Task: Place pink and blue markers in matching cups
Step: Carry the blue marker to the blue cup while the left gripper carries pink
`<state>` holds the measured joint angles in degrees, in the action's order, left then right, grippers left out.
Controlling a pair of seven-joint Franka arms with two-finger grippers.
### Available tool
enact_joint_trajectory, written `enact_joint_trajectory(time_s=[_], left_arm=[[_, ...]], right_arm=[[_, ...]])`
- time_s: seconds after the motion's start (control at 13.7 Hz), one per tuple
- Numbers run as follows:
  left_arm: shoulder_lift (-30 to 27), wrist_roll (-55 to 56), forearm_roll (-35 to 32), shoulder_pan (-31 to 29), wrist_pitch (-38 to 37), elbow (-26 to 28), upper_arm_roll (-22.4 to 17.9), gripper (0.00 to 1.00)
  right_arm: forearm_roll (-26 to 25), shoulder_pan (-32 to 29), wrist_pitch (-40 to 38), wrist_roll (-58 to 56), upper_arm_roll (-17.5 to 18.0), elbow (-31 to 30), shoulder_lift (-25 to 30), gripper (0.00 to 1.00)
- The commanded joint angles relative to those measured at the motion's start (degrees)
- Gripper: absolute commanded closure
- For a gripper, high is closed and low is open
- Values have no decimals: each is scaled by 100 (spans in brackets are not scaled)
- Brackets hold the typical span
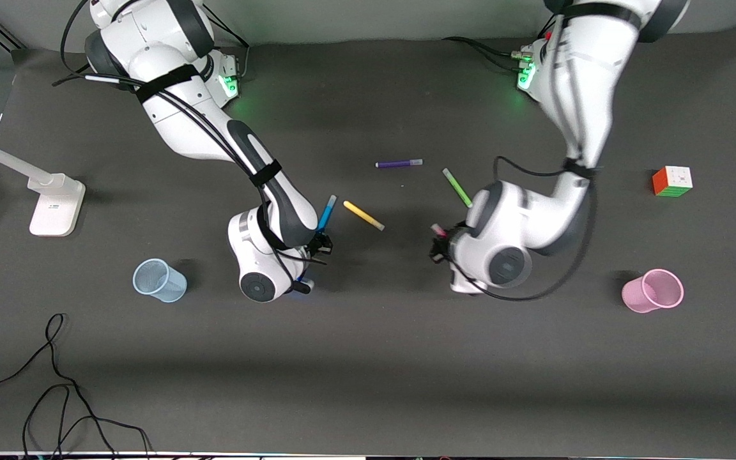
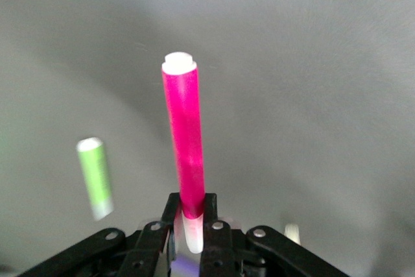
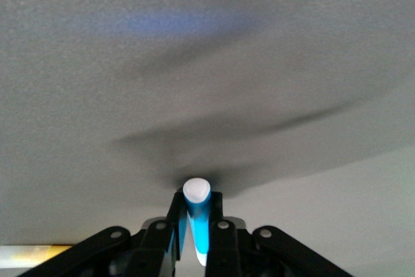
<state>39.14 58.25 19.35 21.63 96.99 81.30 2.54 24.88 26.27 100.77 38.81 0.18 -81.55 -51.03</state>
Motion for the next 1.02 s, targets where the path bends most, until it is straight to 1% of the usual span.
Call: enact_joint_trajectory(time_s=[0.0,0.15,0.29,0.36,0.51,0.58,0.66,0.73,0.8,0.88,0.95], left_arm=[[33,-864,-19,-807,-1626,-1183,36,100],[76,-1917,-28,-1518,-2269,-1676,45,100],[68,-2982,-316,-1924,-2605,-1906,36,100],[68,-3387,-553,-2074,-2676,-1985,36,100],[68,-4405,-740,-2547,-2782,-2047,27,100],[76,-4889,-810,-2846,-2791,-2056,27,100],[94,-5372,-1019,-2988,-2747,-2056,27,100],[155,-5786,-1334,-3042,-2651,-2056,18,100],[251,-6051,-1546,-3138,-2641,-2065,1,100],[357,-6167,-1636,-3200,-2693,-2056,1,100],[427,-6220,-1784,-3227,-2711,-2048,1,100]], right_arm=[[52,-8,-250,83,-44,130,5,100],[61,-139,-496,127,-44,174,154,100],[18,-253,-795,136,-71,156,505,100],[-157,-254,-813,144,-227,148,716,100],[-823,-253,-840,118,-561,121,1207,100],[-1192,-254,-953,83,-763,104,1488,100],[-1552,-254,-1137,5,-1009,95,1761,100],[-1808,-254,-1278,-344,-1272,86,2051,100],[-1880,-245,-1297,-730,-1701,-53,2367,100],[-1899,-236,-1166,-1021,-2045,-228,2675,100],[-1899,-236,-861,-1311,-2379,-387,2921,100]])
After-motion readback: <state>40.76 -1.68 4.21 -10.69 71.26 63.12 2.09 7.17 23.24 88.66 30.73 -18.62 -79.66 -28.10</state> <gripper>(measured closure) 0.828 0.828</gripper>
